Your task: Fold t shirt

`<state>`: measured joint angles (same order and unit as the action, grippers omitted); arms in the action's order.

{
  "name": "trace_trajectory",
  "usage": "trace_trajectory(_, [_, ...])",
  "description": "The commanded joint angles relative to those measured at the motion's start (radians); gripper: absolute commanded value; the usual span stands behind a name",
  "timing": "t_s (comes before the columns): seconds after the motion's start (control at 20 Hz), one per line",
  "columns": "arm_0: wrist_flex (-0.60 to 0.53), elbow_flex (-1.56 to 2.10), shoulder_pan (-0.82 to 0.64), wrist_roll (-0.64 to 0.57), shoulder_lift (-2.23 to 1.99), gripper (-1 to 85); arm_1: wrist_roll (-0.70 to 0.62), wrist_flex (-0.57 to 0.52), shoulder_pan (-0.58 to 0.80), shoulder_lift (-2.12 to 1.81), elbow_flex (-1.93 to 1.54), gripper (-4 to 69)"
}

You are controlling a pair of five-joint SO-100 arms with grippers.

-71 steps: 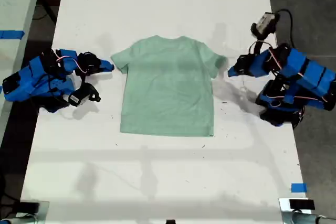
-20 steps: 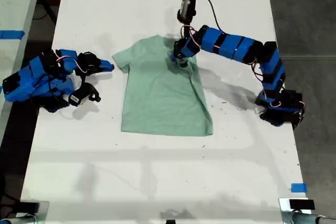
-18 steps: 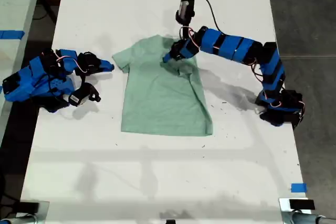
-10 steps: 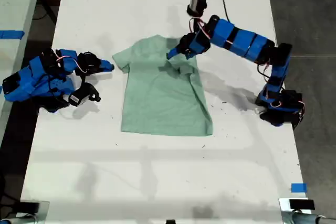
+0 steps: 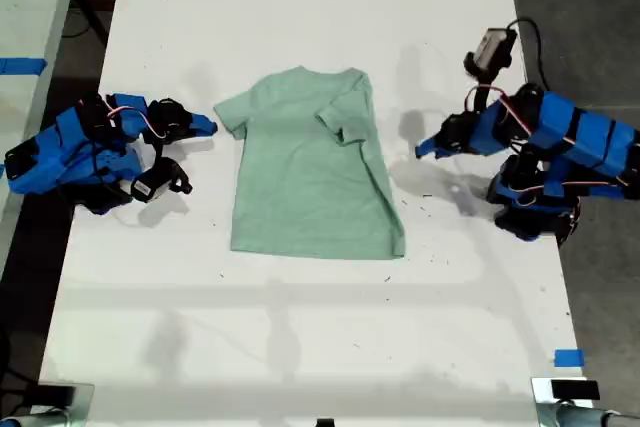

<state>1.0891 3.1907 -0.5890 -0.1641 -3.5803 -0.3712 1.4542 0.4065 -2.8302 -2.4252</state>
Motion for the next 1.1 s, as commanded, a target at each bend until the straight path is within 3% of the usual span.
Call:
trace_trajectory(0.0, [-0.023,0.02,-0.012,0.011,-0.006,-0.1,0.089,-0.003,-0.107,-0.549,-0.44,5.3])
trace_trajectory(0.05, [-0.023,0.02,-0.021,0.011,-0.006,-0.1,0.089,0.049,-0.12,-0.684,-0.528,4.3])
trace_trajectory(0.25, [-0.023,0.017,-0.117,0.017,-0.006,0.1,-0.008,-0.064,-0.138,-0.666,-0.657,3.7])
trace_trajectory(0.4, [-0.023,0.015,-0.192,0.018,-0.006,-0.1,-0.064,-0.069,-0.11,-0.67,-0.658,4.4])
trace_trajectory(1.05, [-0.021,0.018,-0.16,0.032,-0.006,-0.1,-0.044,-0.069,-0.137,-0.67,-0.66,1.5])
